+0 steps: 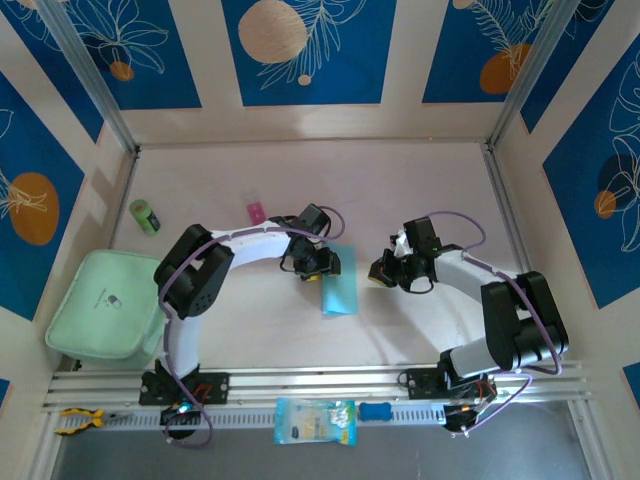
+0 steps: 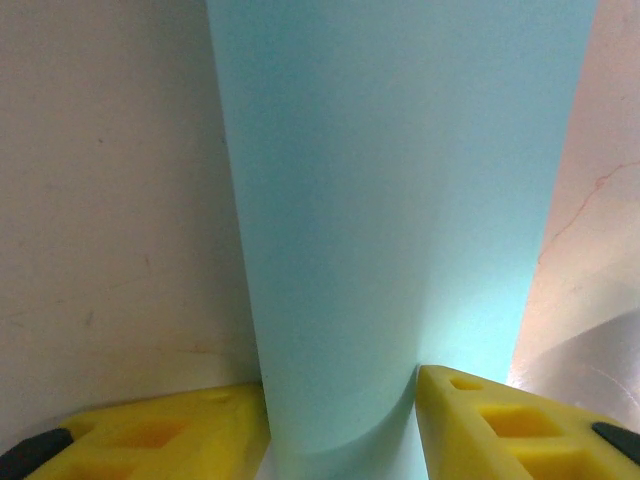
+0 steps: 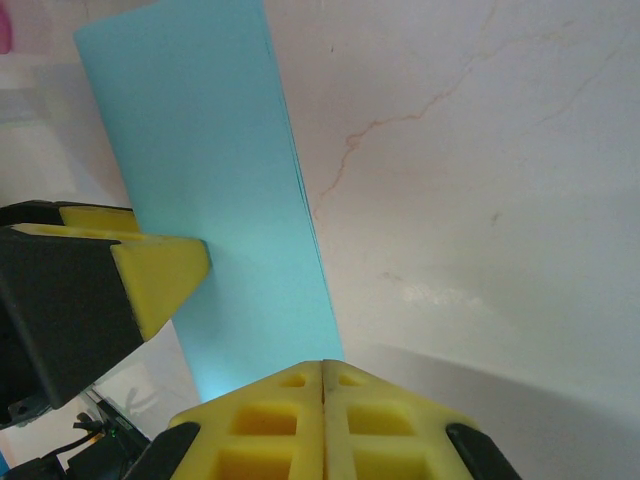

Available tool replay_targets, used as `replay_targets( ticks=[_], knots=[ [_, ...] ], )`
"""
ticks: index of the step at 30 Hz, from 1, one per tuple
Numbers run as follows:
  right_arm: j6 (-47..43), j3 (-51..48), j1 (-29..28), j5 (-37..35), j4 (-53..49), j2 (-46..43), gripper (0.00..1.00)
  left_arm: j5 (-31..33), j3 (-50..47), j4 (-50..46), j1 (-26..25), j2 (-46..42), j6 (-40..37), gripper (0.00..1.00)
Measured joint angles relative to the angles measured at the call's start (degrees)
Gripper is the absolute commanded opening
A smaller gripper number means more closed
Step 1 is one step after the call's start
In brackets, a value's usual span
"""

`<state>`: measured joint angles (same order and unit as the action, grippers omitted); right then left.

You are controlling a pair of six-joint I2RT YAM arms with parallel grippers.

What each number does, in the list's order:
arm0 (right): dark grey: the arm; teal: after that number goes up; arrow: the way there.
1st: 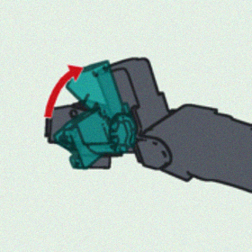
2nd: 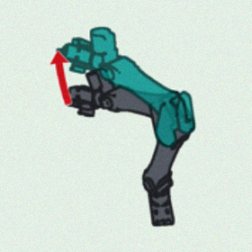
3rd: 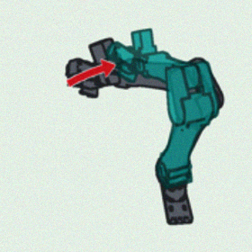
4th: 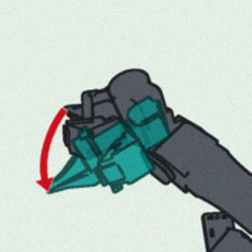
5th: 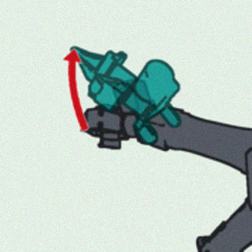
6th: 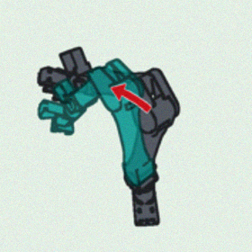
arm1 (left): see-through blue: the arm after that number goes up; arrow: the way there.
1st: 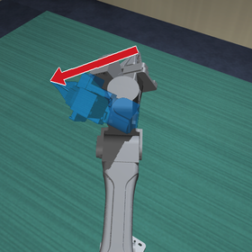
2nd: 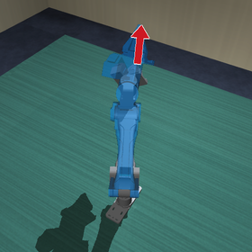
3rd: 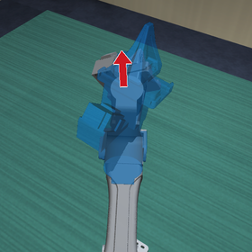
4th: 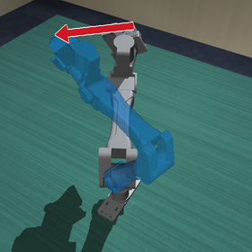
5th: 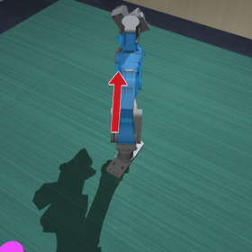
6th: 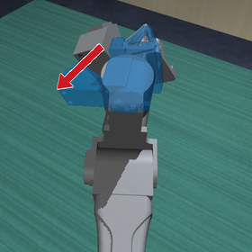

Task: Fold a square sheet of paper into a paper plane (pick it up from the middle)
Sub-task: Hold the square sheet of paper at the center of the table.

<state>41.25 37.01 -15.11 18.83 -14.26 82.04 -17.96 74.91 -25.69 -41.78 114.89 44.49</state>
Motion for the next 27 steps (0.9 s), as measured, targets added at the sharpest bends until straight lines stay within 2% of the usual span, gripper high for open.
replay_targets(
  ticks=[6, 19, 27],
  knots=[
    [0.22, 0.28, -1.9, 0.2, 1.46, 2.1, 0.0, 0.0, 0.0, -0.04, 0.0, 0.0, 0.0, 0.5],
    [0.83, 7.23, -8.92, -2.75, 4.76, 11.52, 0.0, 0.0, 0.0, -0.02, 0.0, 0.0, 0.0, 0.5],
    [0.61, 7.87, -9.86, -4.37, 5.25, 14.97, 0.0, -0.02, -0.02, 0.04, 0.0, 0.0, 0.0, 0.5]
  ],
)
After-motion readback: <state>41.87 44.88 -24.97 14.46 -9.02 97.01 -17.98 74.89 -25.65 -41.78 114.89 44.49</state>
